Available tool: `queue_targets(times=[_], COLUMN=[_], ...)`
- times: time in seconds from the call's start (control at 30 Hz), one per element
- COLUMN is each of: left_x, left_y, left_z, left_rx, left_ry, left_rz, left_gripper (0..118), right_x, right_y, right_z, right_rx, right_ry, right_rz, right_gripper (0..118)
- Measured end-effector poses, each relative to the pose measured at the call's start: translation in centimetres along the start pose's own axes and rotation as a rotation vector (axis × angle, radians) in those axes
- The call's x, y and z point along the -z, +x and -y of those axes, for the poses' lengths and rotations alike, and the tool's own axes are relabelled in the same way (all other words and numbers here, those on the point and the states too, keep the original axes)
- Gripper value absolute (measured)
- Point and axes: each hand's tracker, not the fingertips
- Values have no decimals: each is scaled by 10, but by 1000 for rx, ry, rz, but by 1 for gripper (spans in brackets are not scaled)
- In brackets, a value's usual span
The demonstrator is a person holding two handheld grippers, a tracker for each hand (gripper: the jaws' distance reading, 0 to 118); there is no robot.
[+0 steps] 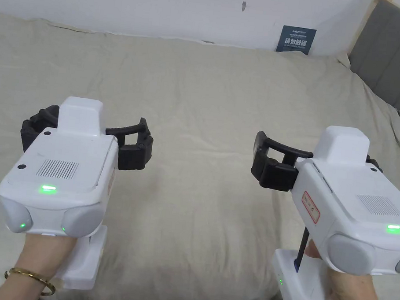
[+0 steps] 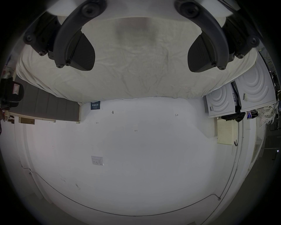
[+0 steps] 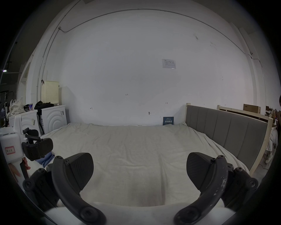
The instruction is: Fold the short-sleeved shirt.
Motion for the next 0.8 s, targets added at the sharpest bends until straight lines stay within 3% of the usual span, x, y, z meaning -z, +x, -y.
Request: queue_targets(times=[0.8], left_x=[-2], left_y=[1], left_z=[0], left_rx=[4], left_ry=[5], left_rz=[2], left_gripper=[118], right_x=[-4], right_y=[-5], right_z=[-3], right_rx=[1], right_ry=[9], right_rz=[-6], right_gripper=[118])
